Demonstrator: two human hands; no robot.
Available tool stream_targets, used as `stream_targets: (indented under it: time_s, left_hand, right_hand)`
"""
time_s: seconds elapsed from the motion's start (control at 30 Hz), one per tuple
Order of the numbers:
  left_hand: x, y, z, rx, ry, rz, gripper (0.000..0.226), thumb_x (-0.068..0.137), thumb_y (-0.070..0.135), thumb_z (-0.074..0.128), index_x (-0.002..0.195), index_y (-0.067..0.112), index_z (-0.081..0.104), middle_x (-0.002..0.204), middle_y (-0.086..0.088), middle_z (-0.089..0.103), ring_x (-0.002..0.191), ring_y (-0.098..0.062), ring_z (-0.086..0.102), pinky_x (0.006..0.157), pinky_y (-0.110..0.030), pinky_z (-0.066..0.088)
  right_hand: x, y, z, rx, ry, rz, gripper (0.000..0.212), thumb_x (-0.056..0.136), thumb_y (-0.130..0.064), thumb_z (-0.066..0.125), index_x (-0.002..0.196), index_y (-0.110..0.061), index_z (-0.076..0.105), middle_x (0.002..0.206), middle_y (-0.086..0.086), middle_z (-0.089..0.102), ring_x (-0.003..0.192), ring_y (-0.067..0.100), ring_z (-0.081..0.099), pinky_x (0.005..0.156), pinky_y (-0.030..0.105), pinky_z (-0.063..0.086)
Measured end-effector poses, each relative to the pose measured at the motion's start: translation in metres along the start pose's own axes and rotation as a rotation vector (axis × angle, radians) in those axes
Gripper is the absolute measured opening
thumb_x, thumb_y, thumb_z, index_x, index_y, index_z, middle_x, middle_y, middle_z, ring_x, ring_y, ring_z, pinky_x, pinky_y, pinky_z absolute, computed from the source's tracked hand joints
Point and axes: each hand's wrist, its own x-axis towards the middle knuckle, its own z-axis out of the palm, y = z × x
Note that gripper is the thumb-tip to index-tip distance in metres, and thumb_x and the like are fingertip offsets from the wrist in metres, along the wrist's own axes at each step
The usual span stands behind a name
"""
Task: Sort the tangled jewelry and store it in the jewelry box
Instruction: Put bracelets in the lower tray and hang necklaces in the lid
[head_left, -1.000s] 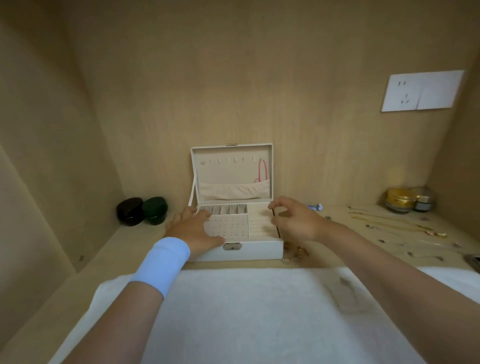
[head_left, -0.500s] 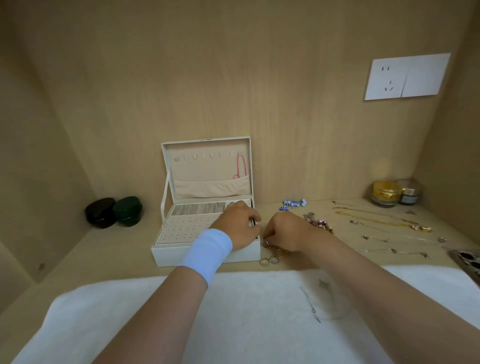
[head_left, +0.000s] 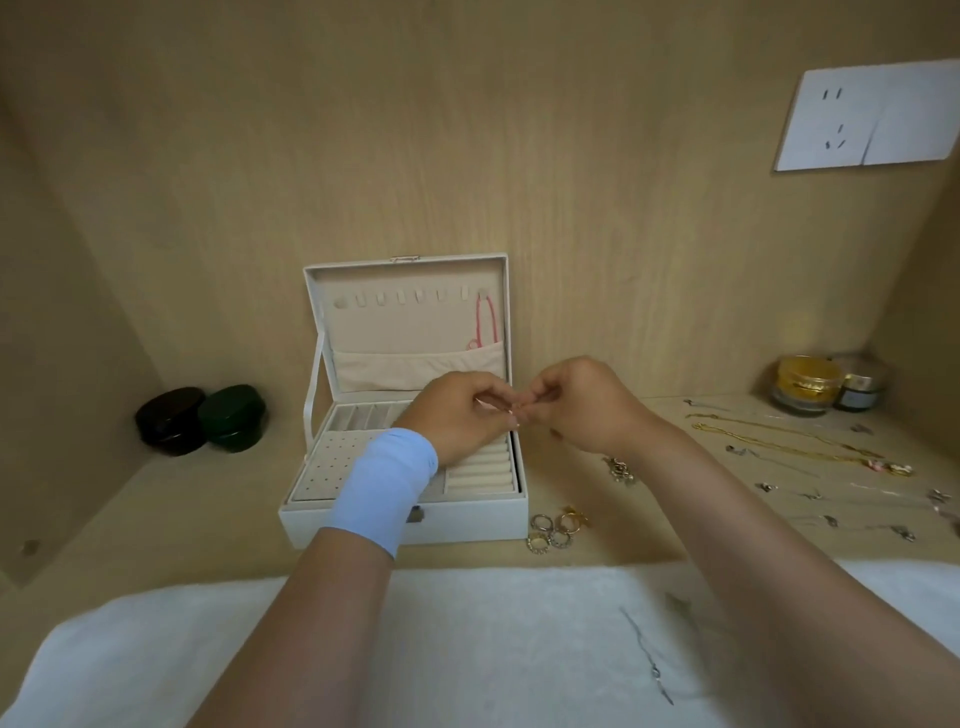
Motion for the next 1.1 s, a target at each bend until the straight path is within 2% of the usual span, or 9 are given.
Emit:
stream_targets:
  time_s: [0.2, 0.3, 0.4, 0.57, 0.8, 0.9, 1.0, 1.03, 1.1]
  left_hand:
    - [0.007, -0.016, -0.016, -0.041, 0.202, -0.057, 0.013, 0.077, 0.02, 0.082, 0.084, 0.028, 0.075, 0.072, 0.011, 0.073, 0.076, -0.001, 0.068, 0.081, -0.022, 0.052]
    - [0.007, -0.024, -0.017, 0.016, 0.202, -0.065, 0.008, 0.078, 0.024, 0.081, 0.084, 0.028, 0.076, 0.071, 0.014, 0.071, 0.077, 0.0, 0.067, 0.083, -0.026, 0.054]
    - [0.01, -0.029, -0.017, 0.087, 0.189, -0.065, 0.008, 0.078, 0.027, 0.08, 0.077, 0.031, 0.074, 0.071, 0.016, 0.069, 0.077, -0.003, 0.066, 0.082, -0.031, 0.056]
    - [0.013, -0.039, -0.018, 0.118, 0.154, -0.066, 0.013, 0.078, 0.024, 0.08, 0.073, 0.034, 0.073, 0.072, 0.015, 0.07, 0.076, -0.001, 0.065, 0.08, -0.026, 0.055]
    - [0.008, -0.041, -0.025, 0.198, 0.055, -0.046, 0.011, 0.083, 0.025, 0.075, 0.076, 0.034, 0.075, 0.077, 0.02, 0.067, 0.075, 0.004, 0.059, 0.068, -0.013, 0.042]
    - [0.007, -0.038, -0.024, 0.289, 0.06, -0.038, 0.008, 0.085, 0.026, 0.07, 0.082, 0.032, 0.075, 0.081, 0.016, 0.067, 0.077, 0.0, 0.061, 0.068, -0.015, 0.045]
    - [0.004, -0.035, -0.019, 0.318, 0.1, -0.034, 0.007, 0.085, 0.03, 0.069, 0.079, 0.031, 0.073, 0.082, 0.014, 0.066, 0.079, -0.003, 0.061, 0.074, -0.023, 0.051]
    - [0.003, -0.034, -0.019, 0.318, 0.102, -0.046, 0.008, 0.085, 0.033, 0.069, 0.079, 0.03, 0.073, 0.082, 0.014, 0.066, 0.078, -0.004, 0.06, 0.074, -0.024, 0.05]
    - [0.003, -0.031, -0.021, 0.332, 0.087, -0.071, 0.012, 0.085, 0.038, 0.069, 0.079, 0.029, 0.074, 0.081, 0.015, 0.066, 0.078, -0.004, 0.06, 0.071, -0.023, 0.048]
  right_hand:
    - [0.026, -0.012, 0.019, 0.049, 0.004, -0.053, 0.01, 0.082, -0.018, 0.082, 0.09, -0.015, 0.078, 0.075, -0.008, 0.069, 0.051, -0.009, 0.055, 0.064, 0.019, 0.045]
    - [0.035, -0.009, 0.027, -0.013, -0.002, -0.074, 0.011, 0.081, -0.019, 0.083, 0.091, -0.016, 0.079, 0.082, -0.007, 0.072, 0.065, -0.005, 0.06, 0.069, 0.022, 0.048]
    - [0.04, -0.006, 0.035, -0.091, -0.001, -0.084, 0.01, 0.079, -0.019, 0.083, 0.088, -0.02, 0.08, 0.085, -0.006, 0.074, 0.08, 0.009, 0.067, 0.079, 0.035, 0.057]
    - [0.04, -0.002, 0.039, -0.142, -0.028, -0.098, 0.008, 0.08, -0.025, 0.083, 0.087, -0.025, 0.081, 0.083, -0.011, 0.073, 0.08, 0.009, 0.067, 0.079, 0.041, 0.058]
    - [0.035, -0.01, 0.035, -0.319, -0.141, -0.178, 0.012, 0.09, -0.024, 0.072, 0.097, -0.029, 0.08, 0.088, -0.019, 0.068, 0.084, 0.001, 0.061, 0.083, 0.033, 0.054]
    - [0.034, -0.009, 0.032, -0.324, -0.198, -0.184, 0.019, 0.094, -0.02, 0.066, 0.106, -0.029, 0.078, 0.088, -0.023, 0.063, 0.084, -0.001, 0.058, 0.085, 0.03, 0.053]
    - [0.031, -0.005, 0.029, -0.272, -0.176, -0.154, 0.022, 0.097, -0.019, 0.064, 0.113, -0.026, 0.076, 0.108, -0.016, 0.072, 0.096, 0.001, 0.063, 0.093, 0.03, 0.053]
    - [0.029, -0.003, 0.026, -0.238, -0.147, -0.144, 0.023, 0.097, -0.019, 0.063, 0.117, -0.024, 0.075, 0.115, -0.013, 0.072, 0.098, -0.001, 0.062, 0.094, 0.026, 0.051]
    - [0.019, 0.0, 0.016, -0.211, -0.105, -0.139, 0.023, 0.098, -0.02, 0.062, 0.117, -0.023, 0.074, 0.114, -0.012, 0.071, 0.085, -0.011, 0.058, 0.084, 0.013, 0.045]
